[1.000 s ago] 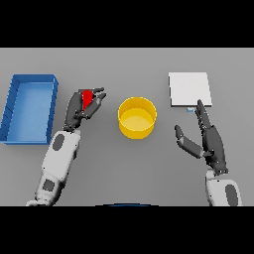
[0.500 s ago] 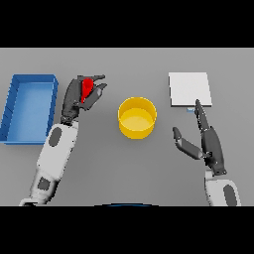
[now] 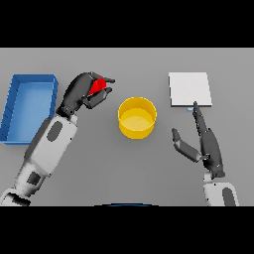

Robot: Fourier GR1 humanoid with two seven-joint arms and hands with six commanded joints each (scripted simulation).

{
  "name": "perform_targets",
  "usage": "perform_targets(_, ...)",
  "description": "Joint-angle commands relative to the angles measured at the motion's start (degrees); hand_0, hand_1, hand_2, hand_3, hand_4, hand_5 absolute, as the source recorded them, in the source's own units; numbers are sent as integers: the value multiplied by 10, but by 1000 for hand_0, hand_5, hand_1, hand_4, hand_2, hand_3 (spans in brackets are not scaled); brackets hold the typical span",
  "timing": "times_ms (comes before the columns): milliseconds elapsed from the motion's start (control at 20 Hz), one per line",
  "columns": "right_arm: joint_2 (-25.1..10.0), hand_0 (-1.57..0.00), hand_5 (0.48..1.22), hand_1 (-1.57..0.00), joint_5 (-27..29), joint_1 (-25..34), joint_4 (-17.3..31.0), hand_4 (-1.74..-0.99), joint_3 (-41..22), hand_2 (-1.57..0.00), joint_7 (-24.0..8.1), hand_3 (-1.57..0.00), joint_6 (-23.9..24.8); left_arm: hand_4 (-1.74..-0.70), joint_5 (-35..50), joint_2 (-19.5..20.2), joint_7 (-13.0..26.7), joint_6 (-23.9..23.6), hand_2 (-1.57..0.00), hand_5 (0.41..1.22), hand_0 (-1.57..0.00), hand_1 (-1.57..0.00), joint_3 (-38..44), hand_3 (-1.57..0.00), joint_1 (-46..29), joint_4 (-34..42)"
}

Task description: Pick up the red beaker and tilt it to pour out 1 green nut into yellow bowl. Pick up the yellow bowl and place it on the metallic measuring scale.

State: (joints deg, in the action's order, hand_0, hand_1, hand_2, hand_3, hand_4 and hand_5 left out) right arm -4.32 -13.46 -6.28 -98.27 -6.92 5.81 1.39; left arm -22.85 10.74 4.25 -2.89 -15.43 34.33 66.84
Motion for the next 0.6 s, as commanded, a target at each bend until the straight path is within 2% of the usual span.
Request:
perform_targets(0, -1, 1, 714, 1, -3, 0, -7, -1251, -2, 1, -4, 1, 0, -1736, -20, 6, 6, 3, -1566, 1112, -1566, -1566, -17, -1566, 13, -4)
perform_targets(150, -4, 1, 720, 1, 3, -5, -7, -1266, 1, 1, 5, 1, -4, -1738, -103, 34, 9, 17, -1568, 1137, -1568, -1568, -87, -1568, 64, -38)
perform_targets(250, -3, 1, 721, 1, 6, 4, -10, -1267, 3, 1, -4, 1, -4, -1739, -150, 40, 15, 27, -1569, 1152, -1569, -1569, -132, -1569, 91, -57)
perform_targets(450, 2, 1, 717, 1, 3, -1, -6, -1264, -2, 1, 4, 1, -4, -1740, -212, 56, -7, 57, -1570, 1193, -1570, -1570, -195, -1570, 156, -111)
perform_targets(550, 3, 1, 705, 1, 3, 5, -4, -1262, 1, 1, -4, 1, 1, -1647, -237, 56, -18, 81, -1571, 1203, -1571, -1571, -228, -1571, 189, -137)
